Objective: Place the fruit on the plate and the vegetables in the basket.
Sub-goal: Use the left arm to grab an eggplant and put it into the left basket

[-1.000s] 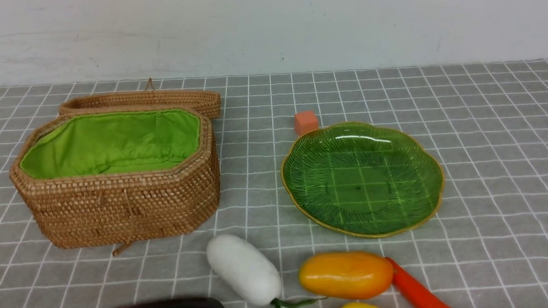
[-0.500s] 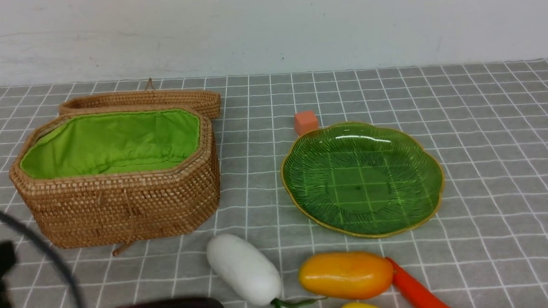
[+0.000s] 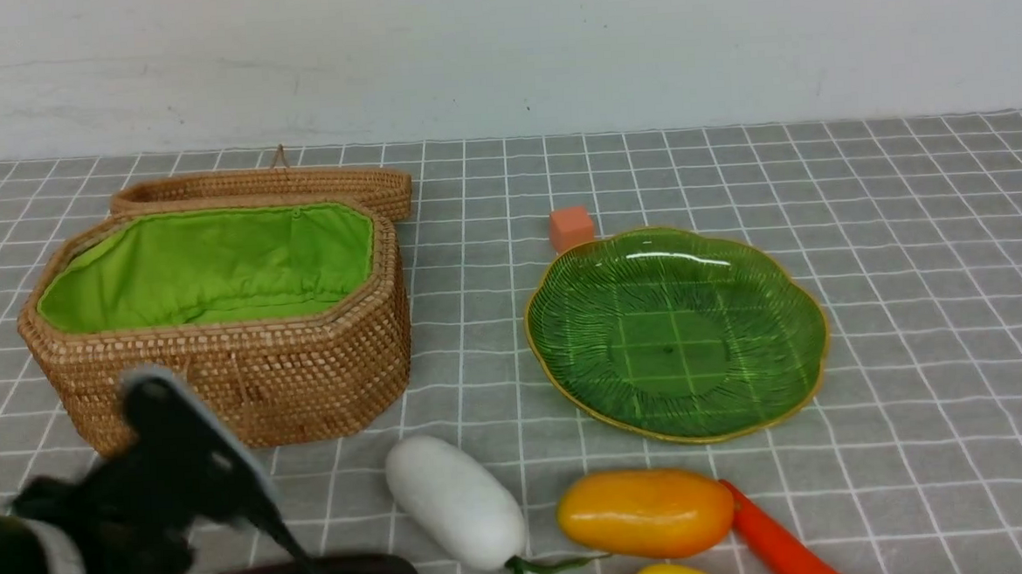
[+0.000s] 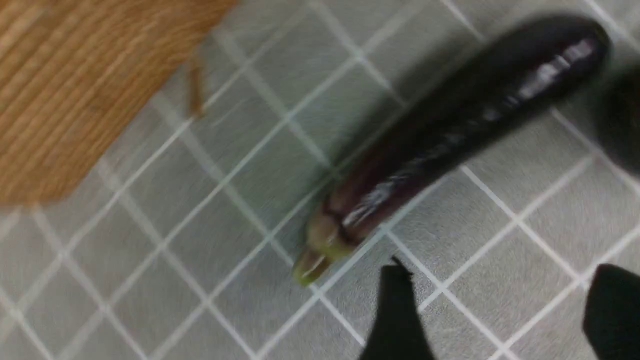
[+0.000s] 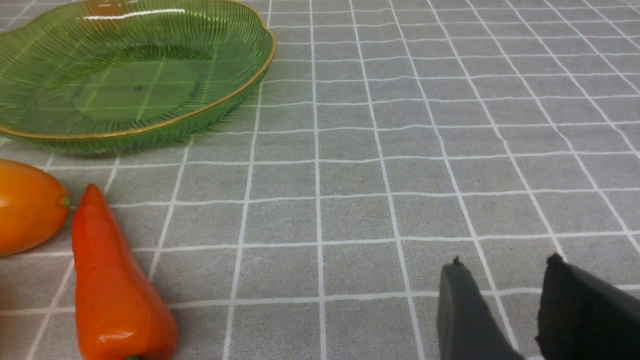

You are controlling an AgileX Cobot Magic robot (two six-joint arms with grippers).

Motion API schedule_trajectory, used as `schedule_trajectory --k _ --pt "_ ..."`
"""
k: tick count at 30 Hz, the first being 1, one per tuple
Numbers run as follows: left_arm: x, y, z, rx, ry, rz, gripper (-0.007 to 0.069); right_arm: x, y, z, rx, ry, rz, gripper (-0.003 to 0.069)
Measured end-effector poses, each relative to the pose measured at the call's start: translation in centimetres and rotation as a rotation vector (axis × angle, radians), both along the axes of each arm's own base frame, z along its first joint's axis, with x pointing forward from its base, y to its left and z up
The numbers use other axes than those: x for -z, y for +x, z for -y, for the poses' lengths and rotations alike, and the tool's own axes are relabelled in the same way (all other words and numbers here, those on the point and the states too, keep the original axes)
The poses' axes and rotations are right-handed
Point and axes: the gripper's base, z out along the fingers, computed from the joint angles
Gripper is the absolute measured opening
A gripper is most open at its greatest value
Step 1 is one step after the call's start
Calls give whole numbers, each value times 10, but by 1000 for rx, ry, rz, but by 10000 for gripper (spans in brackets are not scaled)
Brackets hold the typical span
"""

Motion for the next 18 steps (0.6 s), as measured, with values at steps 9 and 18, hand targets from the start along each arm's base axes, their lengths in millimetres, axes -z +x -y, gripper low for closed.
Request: schedule_trajectory --k 9,18 --pt "46 30 29 358 218 29 659 0 0 0 1 3 0 241" --pt "74 51 43 328 232 -35 477 0 0 0 1 3 0 241"
